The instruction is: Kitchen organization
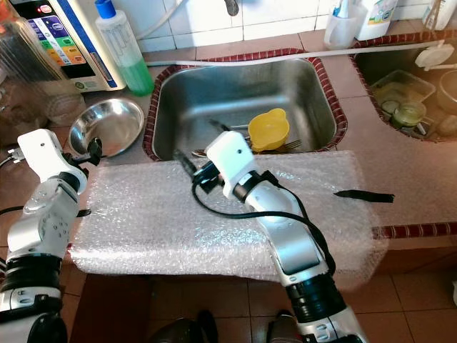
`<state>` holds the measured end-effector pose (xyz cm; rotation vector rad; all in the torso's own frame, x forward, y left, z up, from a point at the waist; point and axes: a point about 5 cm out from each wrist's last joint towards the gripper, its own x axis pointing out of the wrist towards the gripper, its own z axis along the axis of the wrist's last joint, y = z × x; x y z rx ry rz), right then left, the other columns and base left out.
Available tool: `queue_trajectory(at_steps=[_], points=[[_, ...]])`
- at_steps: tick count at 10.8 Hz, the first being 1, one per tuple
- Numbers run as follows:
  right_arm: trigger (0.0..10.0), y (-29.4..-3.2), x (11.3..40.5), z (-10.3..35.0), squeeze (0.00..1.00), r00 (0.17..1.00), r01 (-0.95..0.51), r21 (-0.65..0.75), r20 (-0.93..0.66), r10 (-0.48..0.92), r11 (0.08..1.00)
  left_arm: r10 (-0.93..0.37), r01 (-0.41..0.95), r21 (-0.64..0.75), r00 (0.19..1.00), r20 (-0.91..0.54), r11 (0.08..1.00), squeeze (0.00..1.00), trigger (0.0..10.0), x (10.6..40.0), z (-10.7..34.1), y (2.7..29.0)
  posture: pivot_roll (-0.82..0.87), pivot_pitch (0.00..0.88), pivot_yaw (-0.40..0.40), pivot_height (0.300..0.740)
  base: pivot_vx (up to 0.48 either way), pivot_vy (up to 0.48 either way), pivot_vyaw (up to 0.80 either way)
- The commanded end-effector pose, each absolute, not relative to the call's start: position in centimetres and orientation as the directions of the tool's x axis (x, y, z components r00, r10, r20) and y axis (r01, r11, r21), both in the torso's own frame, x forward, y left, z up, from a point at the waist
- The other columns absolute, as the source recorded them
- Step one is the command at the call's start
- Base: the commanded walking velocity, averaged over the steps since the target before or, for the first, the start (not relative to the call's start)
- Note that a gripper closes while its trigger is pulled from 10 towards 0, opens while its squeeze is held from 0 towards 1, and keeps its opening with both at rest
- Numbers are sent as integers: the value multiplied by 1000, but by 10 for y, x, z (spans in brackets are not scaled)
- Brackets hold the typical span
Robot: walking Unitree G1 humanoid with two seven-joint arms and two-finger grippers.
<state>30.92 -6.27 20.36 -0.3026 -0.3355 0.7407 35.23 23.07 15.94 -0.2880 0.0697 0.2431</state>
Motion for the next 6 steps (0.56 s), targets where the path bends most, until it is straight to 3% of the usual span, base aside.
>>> queue_trajectory(at_steps=[1,4,5,6], points=[[10000,-53,302,210,0,646,-631,-401,201,736,664,243,-284,-290,955,-170,914,0,10000,350,148,235,-171,207,192,740,0,0,0],[10000,-47,295,211,0,603,-660,-443,169,780,607,225,-307,-377,942,-247,874,0,10000,350,146,233,-166,200,192,740,0,0,0],[10000,-46,294,211,0,597,-663,-454,161,786,596,218,-313,-407,940,-262,858,0,2235,351,151,234,-163,199,191,740,0,0,0],[10000,-46,294,211,0,596,-663,-458,156,788,592,217,-311,-424,942,-255,851,0,0,352,156,234,-161,198,191,740,0,0,0]])
